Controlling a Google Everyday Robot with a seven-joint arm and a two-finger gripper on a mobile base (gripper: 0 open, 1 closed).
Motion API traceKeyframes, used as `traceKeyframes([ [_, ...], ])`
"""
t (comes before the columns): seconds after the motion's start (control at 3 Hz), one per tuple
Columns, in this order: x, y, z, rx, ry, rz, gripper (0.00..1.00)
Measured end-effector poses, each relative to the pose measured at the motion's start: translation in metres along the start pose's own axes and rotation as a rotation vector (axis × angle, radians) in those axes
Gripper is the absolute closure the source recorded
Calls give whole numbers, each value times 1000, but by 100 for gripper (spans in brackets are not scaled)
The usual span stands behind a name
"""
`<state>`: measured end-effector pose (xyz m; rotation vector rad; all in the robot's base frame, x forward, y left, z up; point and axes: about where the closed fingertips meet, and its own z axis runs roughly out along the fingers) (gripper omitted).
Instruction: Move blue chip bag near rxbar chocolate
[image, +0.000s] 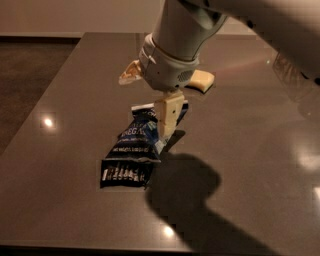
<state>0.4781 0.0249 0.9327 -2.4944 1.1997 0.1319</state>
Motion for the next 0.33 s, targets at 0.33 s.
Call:
traceKeyframes([
  [0.33,0,0,0,0,0,0,0],
])
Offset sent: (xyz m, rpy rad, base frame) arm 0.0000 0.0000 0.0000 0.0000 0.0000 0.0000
